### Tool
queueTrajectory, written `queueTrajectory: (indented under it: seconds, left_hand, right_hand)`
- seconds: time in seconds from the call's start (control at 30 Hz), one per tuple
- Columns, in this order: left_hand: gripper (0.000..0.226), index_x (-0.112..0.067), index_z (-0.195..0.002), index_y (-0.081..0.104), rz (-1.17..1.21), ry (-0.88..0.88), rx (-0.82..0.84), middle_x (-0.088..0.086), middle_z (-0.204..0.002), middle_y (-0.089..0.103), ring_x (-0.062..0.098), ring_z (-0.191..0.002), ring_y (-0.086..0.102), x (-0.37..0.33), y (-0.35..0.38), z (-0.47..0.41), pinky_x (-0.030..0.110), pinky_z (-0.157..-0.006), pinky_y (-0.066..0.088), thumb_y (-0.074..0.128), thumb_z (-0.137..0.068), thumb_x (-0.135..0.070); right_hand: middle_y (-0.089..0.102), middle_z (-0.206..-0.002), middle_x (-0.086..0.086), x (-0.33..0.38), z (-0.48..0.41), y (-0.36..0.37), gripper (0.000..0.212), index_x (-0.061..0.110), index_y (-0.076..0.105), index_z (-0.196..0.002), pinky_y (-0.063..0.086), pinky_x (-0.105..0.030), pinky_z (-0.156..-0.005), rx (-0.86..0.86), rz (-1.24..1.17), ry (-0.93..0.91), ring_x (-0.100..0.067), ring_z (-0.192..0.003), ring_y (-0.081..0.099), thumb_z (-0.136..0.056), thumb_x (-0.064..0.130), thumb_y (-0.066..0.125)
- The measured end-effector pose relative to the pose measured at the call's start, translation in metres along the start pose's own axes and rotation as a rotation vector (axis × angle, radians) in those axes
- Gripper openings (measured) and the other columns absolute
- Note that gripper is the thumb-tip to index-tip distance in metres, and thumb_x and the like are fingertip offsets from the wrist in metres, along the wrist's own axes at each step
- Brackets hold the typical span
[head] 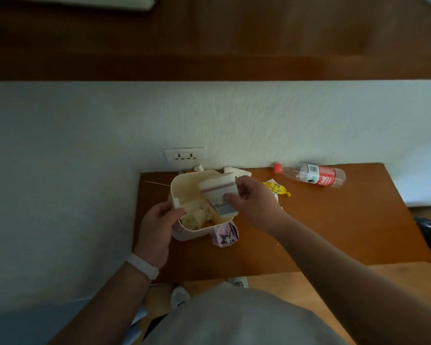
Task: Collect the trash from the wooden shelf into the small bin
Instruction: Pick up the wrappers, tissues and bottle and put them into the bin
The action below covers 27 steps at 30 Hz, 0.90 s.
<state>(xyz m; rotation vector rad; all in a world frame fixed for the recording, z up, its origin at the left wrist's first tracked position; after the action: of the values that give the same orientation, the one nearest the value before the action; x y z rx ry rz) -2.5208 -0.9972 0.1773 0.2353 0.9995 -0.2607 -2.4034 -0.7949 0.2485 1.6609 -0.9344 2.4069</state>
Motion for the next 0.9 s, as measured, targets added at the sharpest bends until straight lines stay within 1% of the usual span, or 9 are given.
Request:
queueTrajectory:
  seconds: [0.03,0.1,0.2,0.37,0.43,0.5,0.6,0.7,0.9]
  left_hand:
    - [0.021,-0.010,-0.105,0.068,0.001,0.002,0.004,0.014,-0.104,0.075,0.024,-0.090,0.073,0.000,-0.001,0.000,0.032,-0.070,0.056,0.070,-0.085,-0.007]
    - [0.019,-0.011,-0.104,0.068,0.011,0.009,0.001,0.015,-0.104,0.075,0.028,-0.094,0.072,-0.002,-0.003,0.000,0.038,-0.077,0.057,0.069,-0.085,-0.006]
    - [0.019,-0.011,-0.105,0.067,0.026,0.013,-0.021,0.017,-0.108,0.073,0.030,-0.098,0.069,-0.005,-0.008,-0.002,0.041,-0.083,0.056,0.067,-0.086,-0.005]
    - [0.027,-0.004,-0.115,0.066,0.040,0.030,-0.051,0.021,-0.115,0.071,0.034,-0.107,0.067,-0.011,-0.019,-0.005,0.050,-0.095,0.053,0.066,-0.088,-0.007]
    - [0.023,-0.007,-0.111,0.069,0.047,0.043,-0.063,0.020,-0.112,0.072,0.033,-0.105,0.068,-0.014,-0.025,-0.005,0.050,-0.092,0.054,0.067,-0.088,-0.008]
    - [0.016,-0.013,-0.104,0.070,0.071,0.037,-0.075,0.014,-0.108,0.074,0.027,-0.100,0.070,-0.014,-0.030,-0.004,0.041,-0.080,0.057,0.067,-0.088,-0.009]
    - [0.015,-0.012,-0.102,0.069,0.110,0.041,-0.093,0.008,-0.096,0.076,0.015,-0.084,0.074,-0.014,-0.036,-0.001,0.027,-0.065,0.058,0.066,-0.088,-0.008]
    - [0.014,-0.010,-0.101,0.068,0.130,0.048,-0.117,0.005,-0.086,0.078,0.012,-0.077,0.075,-0.015,-0.042,0.006,0.022,-0.059,0.057,0.064,-0.089,-0.005]
    - [0.010,-0.015,-0.093,0.069,0.108,0.074,-0.170,0.001,-0.083,0.079,0.013,-0.079,0.075,-0.009,-0.055,0.021,0.022,-0.060,0.056,0.063,-0.091,-0.008]
  right_hand:
    - [0.068,-0.082,0.016,0.000,-0.001,0.007,0.013,0.036,0.061,-0.089,0.051,-0.021,-0.058,0.026,0.012,-0.005,0.000,-0.075,0.065,-0.085,0.029,0.072]
    - [0.067,-0.085,0.018,-0.002,-0.004,0.016,0.015,0.040,0.059,-0.096,0.048,-0.016,-0.063,0.062,0.065,-0.013,0.006,-0.077,0.063,-0.086,0.032,0.070]
    - [0.065,-0.091,0.018,-0.003,-0.007,0.019,0.021,0.032,0.062,-0.109,0.048,-0.016,-0.067,0.073,0.141,-0.026,0.006,-0.081,0.061,-0.089,0.035,0.064]
    - [0.064,-0.093,0.015,-0.015,-0.010,0.009,0.013,0.032,0.062,-0.105,0.053,-0.024,-0.073,0.030,0.149,-0.007,-0.002,-0.085,0.061,-0.092,0.033,0.061]
    - [0.063,-0.097,0.014,-0.029,-0.015,0.011,0.017,0.031,0.061,-0.109,0.053,-0.026,-0.076,0.068,0.207,0.028,-0.003,-0.088,0.061,-0.092,0.029,0.062]
    - [0.062,-0.108,0.009,-0.048,-0.021,0.019,0.024,0.028,0.060,-0.115,0.054,-0.029,-0.079,0.147,0.350,0.050,-0.008,-0.094,0.061,-0.091,0.030,0.063]
    - [0.050,-0.132,0.003,-0.081,-0.025,0.039,0.052,0.028,0.048,-0.136,0.051,-0.031,-0.087,0.333,0.613,0.042,-0.015,-0.113,0.053,-0.088,0.036,0.067]
    - [0.042,-0.141,0.001,-0.112,-0.025,0.058,0.071,0.033,0.036,-0.144,0.048,-0.037,-0.094,0.452,0.752,0.038,-0.022,-0.125,0.044,-0.082,0.042,0.072]
    - [0.043,-0.138,0.000,-0.139,-0.022,0.079,0.064,0.035,0.040,-0.139,0.046,-0.037,-0.091,0.437,0.945,-0.097,-0.023,-0.122,0.044,-0.083,0.037,0.070]
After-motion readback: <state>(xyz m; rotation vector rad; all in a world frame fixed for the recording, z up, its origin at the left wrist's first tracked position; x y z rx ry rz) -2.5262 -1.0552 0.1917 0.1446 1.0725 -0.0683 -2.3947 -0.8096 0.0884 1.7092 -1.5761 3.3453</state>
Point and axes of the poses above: each hand's wrist, its own z-axis away from the middle knuckle, its own y-axis out of the palm, x = y × z, the point moved 4 cm from there along -z, towards the middle knuckle
